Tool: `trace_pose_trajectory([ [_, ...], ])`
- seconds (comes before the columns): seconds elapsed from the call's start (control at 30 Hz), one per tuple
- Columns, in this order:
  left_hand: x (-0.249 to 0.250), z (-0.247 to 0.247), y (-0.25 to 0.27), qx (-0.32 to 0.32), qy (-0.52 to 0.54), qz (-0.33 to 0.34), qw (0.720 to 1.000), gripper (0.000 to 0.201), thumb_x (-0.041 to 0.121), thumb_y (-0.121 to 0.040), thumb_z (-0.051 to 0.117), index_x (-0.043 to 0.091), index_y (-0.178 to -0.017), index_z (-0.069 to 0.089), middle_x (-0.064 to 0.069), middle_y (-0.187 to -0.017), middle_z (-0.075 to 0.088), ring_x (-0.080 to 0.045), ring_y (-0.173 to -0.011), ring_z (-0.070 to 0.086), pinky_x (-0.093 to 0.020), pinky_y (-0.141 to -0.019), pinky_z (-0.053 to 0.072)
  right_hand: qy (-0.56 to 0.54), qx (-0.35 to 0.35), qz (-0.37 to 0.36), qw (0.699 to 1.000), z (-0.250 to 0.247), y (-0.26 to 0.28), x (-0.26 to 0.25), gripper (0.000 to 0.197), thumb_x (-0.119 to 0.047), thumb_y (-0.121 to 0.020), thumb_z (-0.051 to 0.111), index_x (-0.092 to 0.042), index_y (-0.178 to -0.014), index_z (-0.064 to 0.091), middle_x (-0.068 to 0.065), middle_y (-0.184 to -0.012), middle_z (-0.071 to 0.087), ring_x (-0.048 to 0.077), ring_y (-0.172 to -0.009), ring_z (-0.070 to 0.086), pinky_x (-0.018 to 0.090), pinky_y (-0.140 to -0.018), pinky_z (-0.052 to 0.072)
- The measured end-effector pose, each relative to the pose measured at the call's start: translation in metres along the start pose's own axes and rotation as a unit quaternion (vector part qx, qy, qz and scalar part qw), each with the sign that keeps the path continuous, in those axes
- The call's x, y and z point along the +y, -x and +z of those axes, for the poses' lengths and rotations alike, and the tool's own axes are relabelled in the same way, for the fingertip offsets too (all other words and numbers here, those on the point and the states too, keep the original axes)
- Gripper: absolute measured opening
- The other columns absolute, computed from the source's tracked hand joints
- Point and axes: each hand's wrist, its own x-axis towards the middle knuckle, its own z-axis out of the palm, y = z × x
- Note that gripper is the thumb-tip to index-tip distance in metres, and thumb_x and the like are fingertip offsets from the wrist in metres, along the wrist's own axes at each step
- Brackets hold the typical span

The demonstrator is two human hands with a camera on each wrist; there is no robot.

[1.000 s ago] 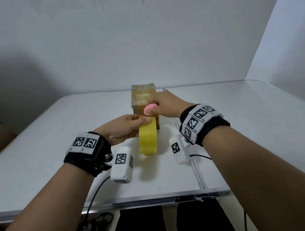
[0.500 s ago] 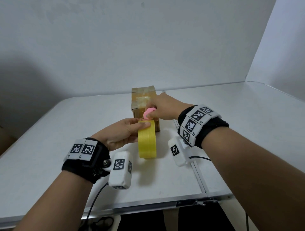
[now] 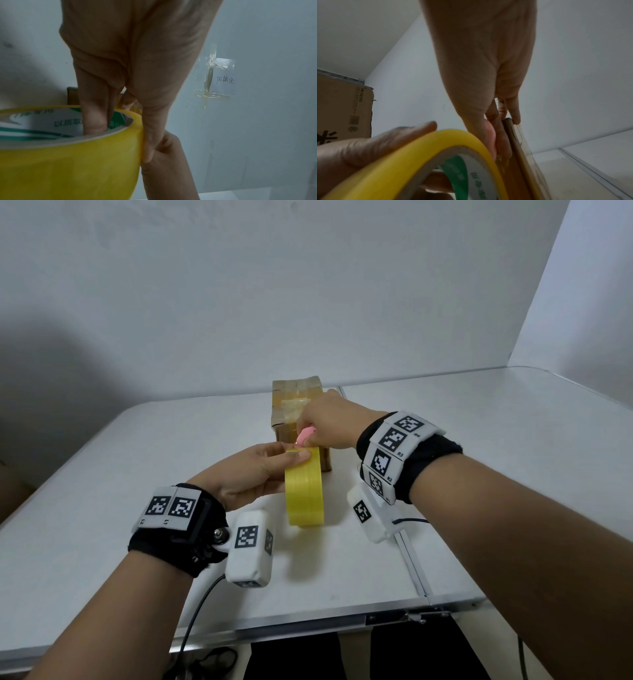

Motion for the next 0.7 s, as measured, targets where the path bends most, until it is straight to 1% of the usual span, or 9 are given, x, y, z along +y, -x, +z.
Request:
trace_pose_trajectory([
  [0.1, -0.001, -0.003, 0.000, -0.004, 0.002, 0.001, 1.000, 0.056, 0.032, -0.074, 0.070, 0.012, -0.126, 0.061, -0.004, -0.111, 0.071, -0.012, -0.094, 0.067, -0.032, -0.099, 0.047, 0.005, -0.006, -0.010, 1.000, -0.006, 0.001, -0.003, 0.028, -0.027, -0.091, 0.056, -0.012, -0.105, 0.075, 0.009, -0.107, 0.072, 0.026, -0.110, 0.057, 0.029, -0.086, 0.042],
  [0.17, 0.000, -0.005, -0.001, -0.008, 0.003, 0.001, 1.000, 0.056, 0.031, -0.073, 0.070, 0.012, -0.125, 0.062, -0.001, -0.106, 0.072, -0.010, -0.089, 0.068, -0.028, -0.094, 0.050, 0.014, -0.017, -0.011, 1.000, -0.009, 0.000, -0.005, 0.029, -0.026, -0.093, 0.056, -0.011, -0.111, 0.073, 0.009, -0.111, 0.071, 0.028, -0.114, 0.058, 0.027, -0.082, 0.040],
  [0.2, 0.000, -0.006, -0.001, -0.011, 0.003, 0.001, 1.000, 0.054, 0.030, -0.073, 0.070, 0.013, -0.124, 0.062, 0.000, -0.104, 0.073, -0.009, -0.087, 0.069, -0.026, -0.090, 0.052, 0.020, -0.029, -0.008, 0.999, -0.010, 0.000, -0.006, 0.029, -0.024, -0.093, 0.056, -0.009, -0.111, 0.073, 0.009, -0.109, 0.071, 0.029, -0.115, 0.058, 0.028, -0.079, 0.041],
  [0.3, 0.002, -0.011, -0.001, -0.023, 0.001, -0.001, 1.000, 0.046, 0.024, -0.075, 0.069, 0.014, -0.120, 0.064, 0.001, -0.100, 0.074, -0.008, -0.082, 0.070, -0.020, -0.077, 0.057, 0.050, -0.060, 0.002, 0.997, -0.009, -0.003, -0.007, 0.027, -0.017, -0.092, 0.054, -0.004, -0.107, 0.073, 0.012, -0.091, 0.066, 0.032, -0.115, 0.060, 0.029, -0.070, 0.042],
  [0.37, 0.004, -0.012, 0.000, -0.027, -0.005, -0.002, 1.000, 0.041, 0.021, -0.076, 0.068, 0.014, -0.117, 0.065, 0.001, -0.098, 0.074, -0.008, -0.080, 0.070, -0.019, -0.074, 0.057, 0.068, -0.062, 0.002, 0.996, -0.008, -0.002, -0.007, 0.028, -0.016, -0.091, 0.053, -0.004, -0.107, 0.072, 0.009, -0.085, 0.059, 0.032, -0.116, 0.056, 0.027, -0.069, 0.038],
  [0.47, 0.005, -0.014, 0.000, -0.034, -0.010, -0.006, 0.999, 0.043, 0.021, -0.075, 0.068, 0.013, -0.118, 0.065, 0.001, -0.099, 0.074, -0.008, -0.080, 0.070, -0.020, -0.072, 0.057, 0.090, -0.048, -0.004, 0.995, -0.008, -0.001, -0.006, 0.028, -0.016, -0.091, 0.052, -0.006, -0.108, 0.073, 0.006, -0.087, 0.056, 0.030, -0.116, 0.049, 0.026, -0.069, 0.031],
  [0.57, 0.008, -0.016, 0.000, -0.047, -0.020, -0.021, 0.998, 0.045, 0.021, -0.076, 0.068, 0.012, -0.119, 0.064, 0.000, -0.099, 0.074, -0.008, -0.080, 0.071, -0.019, -0.070, 0.056, 0.098, -0.042, -0.009, 0.994, -0.008, 0.000, -0.006, 0.027, -0.017, -0.092, 0.052, -0.008, -0.107, 0.072, 0.005, -0.088, 0.057, 0.026, -0.107, 0.045, 0.026, -0.068, 0.030],
  [0.6, 0.009, -0.017, 0.001, -0.051, -0.023, -0.027, 0.998, 0.044, 0.022, -0.076, 0.067, 0.011, -0.119, 0.064, 0.000, -0.098, 0.074, -0.008, -0.080, 0.071, -0.019, -0.069, 0.056, 0.097, -0.041, -0.008, 0.994, -0.008, 0.000, -0.006, 0.028, -0.017, -0.092, 0.052, -0.008, -0.108, 0.072, 0.005, -0.089, 0.057, 0.026, -0.107, 0.045, 0.026, -0.069, 0.030],
  [0.7, 0.012, -0.019, 0.002, -0.050, -0.016, -0.037, 0.998, 0.041, 0.021, -0.077, 0.067, 0.011, -0.117, 0.065, -0.001, -0.097, 0.075, -0.008, -0.078, 0.072, -0.018, -0.068, 0.056, 0.085, -0.035, -0.007, 0.996, -0.007, 0.000, -0.005, 0.028, -0.016, -0.091, 0.051, -0.008, -0.109, 0.072, 0.007, -0.091, 0.062, 0.029, -0.115, 0.048, 0.025, -0.068, 0.032],
])
